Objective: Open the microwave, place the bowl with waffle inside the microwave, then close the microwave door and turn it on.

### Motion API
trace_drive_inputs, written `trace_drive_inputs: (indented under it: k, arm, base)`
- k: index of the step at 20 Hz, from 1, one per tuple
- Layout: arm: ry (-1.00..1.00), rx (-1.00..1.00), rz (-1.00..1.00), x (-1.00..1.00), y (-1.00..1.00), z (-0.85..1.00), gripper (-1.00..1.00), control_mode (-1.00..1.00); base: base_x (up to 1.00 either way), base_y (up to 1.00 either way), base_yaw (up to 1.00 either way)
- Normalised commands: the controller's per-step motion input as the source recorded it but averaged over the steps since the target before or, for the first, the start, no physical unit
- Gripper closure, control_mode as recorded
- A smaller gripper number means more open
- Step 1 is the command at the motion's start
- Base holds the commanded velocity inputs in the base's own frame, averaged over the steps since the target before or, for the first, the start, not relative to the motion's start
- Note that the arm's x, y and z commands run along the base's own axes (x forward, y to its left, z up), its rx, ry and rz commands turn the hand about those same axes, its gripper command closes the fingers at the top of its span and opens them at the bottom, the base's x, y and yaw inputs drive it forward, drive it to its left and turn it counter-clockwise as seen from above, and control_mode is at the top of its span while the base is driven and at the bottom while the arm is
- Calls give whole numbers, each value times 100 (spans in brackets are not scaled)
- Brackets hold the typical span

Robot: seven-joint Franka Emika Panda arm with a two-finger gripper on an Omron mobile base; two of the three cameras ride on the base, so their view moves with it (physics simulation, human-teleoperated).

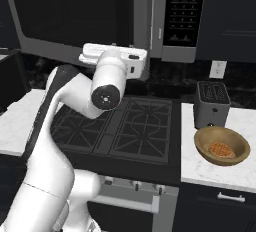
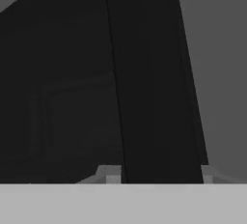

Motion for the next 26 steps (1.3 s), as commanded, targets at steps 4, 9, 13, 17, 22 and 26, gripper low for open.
trace_drive_inputs:
  k: [4, 9, 13, 17, 22, 26]
  arm:
    - [15, -4, 25, -100, 88, 9, 100, -100]
    - [18, -6, 32, -100, 81, 14, 100, -100]
    - [18, -11, 31, -100, 94, 7, 100, -100]
    - [16, -15, 27, -100, 100, 0, 100, -100]
    - [12, -26, 19, -100, 100, 0, 100, -100]
    - [14, -32, 17, -100, 100, 0, 100, -100]
  base:
    - [0, 0, 0]
    - [0, 0, 0]
    - [0, 0, 0]
    - [0, 0, 0]
    - [0, 0, 0]
    - [0, 0, 0]
